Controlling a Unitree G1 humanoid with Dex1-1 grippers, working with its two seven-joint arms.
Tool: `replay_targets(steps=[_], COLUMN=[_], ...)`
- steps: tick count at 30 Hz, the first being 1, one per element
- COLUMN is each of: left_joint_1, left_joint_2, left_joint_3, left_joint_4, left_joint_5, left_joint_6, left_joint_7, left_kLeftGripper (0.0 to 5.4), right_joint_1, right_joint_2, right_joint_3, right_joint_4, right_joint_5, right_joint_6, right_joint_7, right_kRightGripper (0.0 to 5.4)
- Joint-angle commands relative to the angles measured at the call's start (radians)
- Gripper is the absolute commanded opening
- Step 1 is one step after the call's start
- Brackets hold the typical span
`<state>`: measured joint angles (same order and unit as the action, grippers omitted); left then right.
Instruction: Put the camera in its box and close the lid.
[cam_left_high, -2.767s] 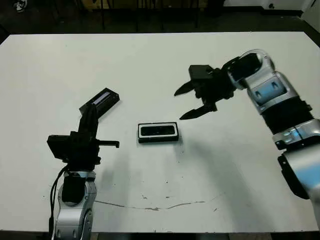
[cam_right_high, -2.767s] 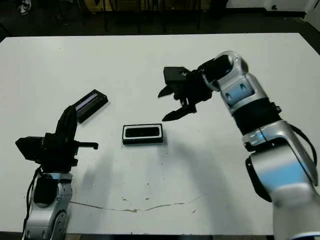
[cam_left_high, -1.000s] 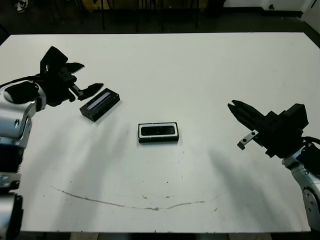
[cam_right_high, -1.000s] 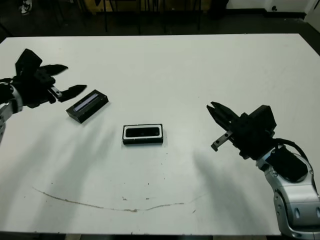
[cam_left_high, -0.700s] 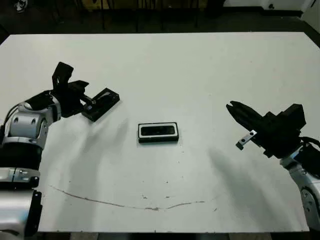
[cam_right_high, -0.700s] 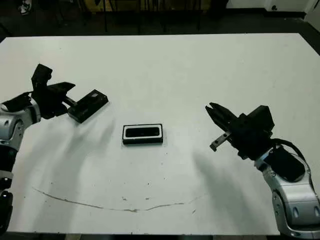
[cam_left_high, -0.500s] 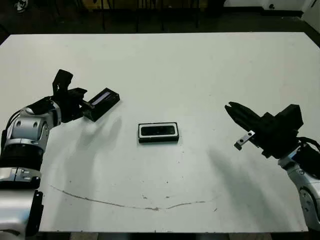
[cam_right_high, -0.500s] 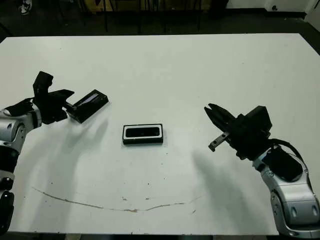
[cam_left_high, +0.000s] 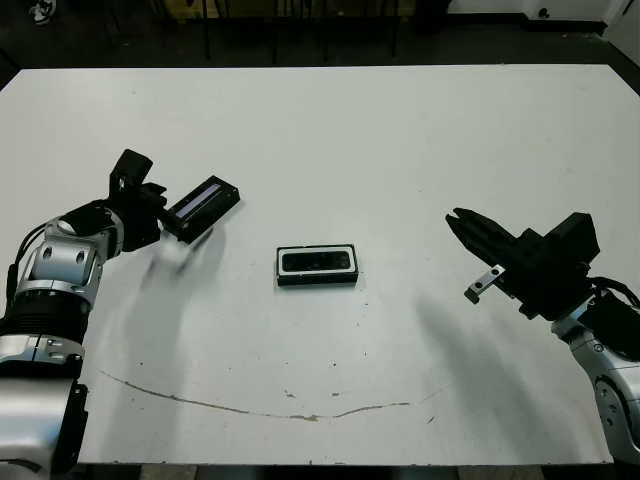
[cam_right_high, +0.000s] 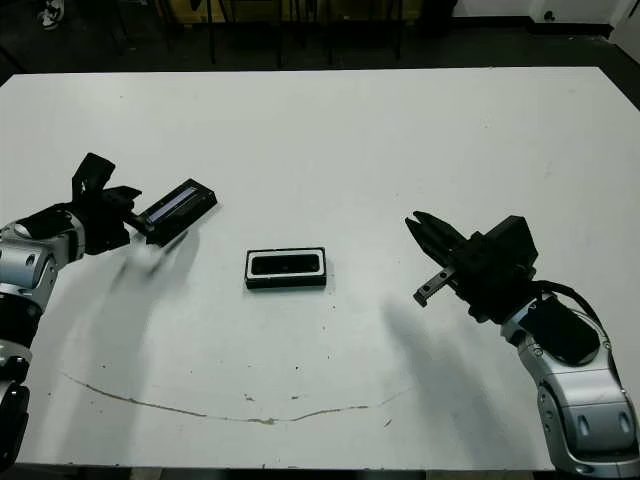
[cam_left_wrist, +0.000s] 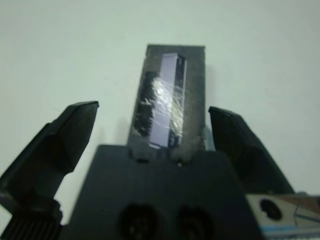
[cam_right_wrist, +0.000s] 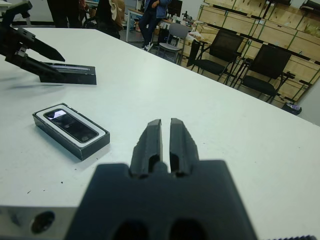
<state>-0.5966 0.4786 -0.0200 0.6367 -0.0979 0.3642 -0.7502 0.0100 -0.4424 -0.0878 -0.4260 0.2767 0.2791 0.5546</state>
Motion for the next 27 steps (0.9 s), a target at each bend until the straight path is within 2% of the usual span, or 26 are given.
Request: replay_targets(steps=[1,7,11,15,19,27], left_joint_1=[-0.011,-0.02,-0.023,-0.003,0.027,0.111], left_joint_2=[0.019,0.018,0.011,-0.001,-0.014,-0.072], left_joint_3=[-0.017,-0.013,0.001,0.018,0.021,0.062], left_joint_4=[0.031,0.086,0.111,0.108,0.077,-0.009], left_joint_5=[0.012,0.012,0.011,0.019,0.041,0.045], left_joint_6=[-0.013,-0.027,0.002,-0.021,-0.045,-0.168], left_joint_7=[-0.044,-0.071,-0.035,0.042,0.136,0.314], left_kLeftGripper=[5.37,5.37,5.37,5.37,4.92,3.44], right_joint_1=[0.016,0.02,0.024,0.026,0.029,0.035], right_joint_2=[-0.011,-0.019,-0.021,-0.025,-0.028,-0.026], right_joint_3=[0.004,0.004,0.002,0.002,0.004,0.014], right_joint_4=[0.0,-0.013,-0.022,-0.027,-0.034,-0.037], right_joint_5=[-0.002,-0.006,-0.003,-0.007,-0.008,-0.013], right_joint_6=[0.014,0.023,0.035,0.039,0.045,0.041], right_joint_7=[-0.004,-0.004,-0.007,-0.008,-0.014,-0.028], right_kRightGripper=[0.0,0.0,0.0,0.0,0.0,0.0])
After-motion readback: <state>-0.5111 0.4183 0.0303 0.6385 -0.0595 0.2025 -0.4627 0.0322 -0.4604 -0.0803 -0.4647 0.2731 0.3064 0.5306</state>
